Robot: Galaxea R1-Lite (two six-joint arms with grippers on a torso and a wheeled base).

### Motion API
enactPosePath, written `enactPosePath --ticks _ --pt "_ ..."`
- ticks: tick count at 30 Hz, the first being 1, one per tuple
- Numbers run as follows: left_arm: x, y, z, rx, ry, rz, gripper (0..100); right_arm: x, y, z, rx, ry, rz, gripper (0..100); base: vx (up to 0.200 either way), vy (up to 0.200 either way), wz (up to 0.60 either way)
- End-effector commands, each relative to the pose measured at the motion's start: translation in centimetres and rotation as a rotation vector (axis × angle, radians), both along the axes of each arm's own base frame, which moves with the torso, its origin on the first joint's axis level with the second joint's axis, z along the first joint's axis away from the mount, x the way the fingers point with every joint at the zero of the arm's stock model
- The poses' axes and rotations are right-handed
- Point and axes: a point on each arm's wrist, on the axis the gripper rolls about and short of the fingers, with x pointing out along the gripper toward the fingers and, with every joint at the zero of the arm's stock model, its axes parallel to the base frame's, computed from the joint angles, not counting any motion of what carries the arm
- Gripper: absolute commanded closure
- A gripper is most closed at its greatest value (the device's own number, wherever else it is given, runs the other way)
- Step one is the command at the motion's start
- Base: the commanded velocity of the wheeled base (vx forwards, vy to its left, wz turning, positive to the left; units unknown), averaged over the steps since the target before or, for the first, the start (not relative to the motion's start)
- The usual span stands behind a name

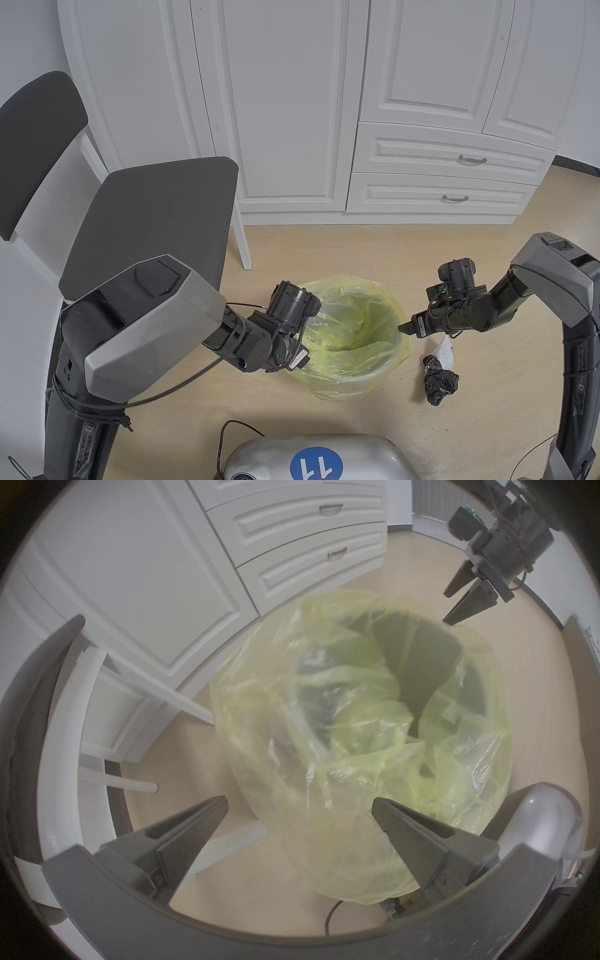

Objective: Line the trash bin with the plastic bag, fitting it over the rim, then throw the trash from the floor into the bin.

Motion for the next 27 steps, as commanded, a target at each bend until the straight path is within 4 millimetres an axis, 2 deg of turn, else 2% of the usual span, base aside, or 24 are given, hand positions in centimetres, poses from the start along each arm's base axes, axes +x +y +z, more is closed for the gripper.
enactPosePath --ticks 1,4,12,16,21,27 --pt "0.7 1.2 -1.2 0.019 0.027 0.031 0 1.0 -0.3 -3.3 -0.010 0.048 -0.034 0 0.000 0.000 0.00" --pt "1.0 1.4 -2.1 0.026 0.039 0.036 0 1.2 -0.5 -4.2 -0.018 0.065 -0.043 0 0.000 0.000 0.00" --pt "1.7 1.0 -3.5 0.030 0.061 0.033 0 1.2 -0.4 -4.3 -0.019 0.076 -0.040 0 0.000 0.000 0.00" --pt "2.6 0.4 -3.7 0.012 0.038 0.035 0 1.3 -0.5 -3.7 -0.011 0.060 -0.044 0 0.000 0.000 0.00" --pt "3.9 0.0 -3.5 -0.011 0.013 0.047 0 1.2 -0.4 -2.0 0.003 0.027 -0.048 0 0.000 0.000 0.00" --pt "5.6 -0.9 -3.5 -0.031 -0.010 0.056 0 1.4 -1.3 -1.7 0.006 0.018 -0.069 0 0.000 0.000 0.00"
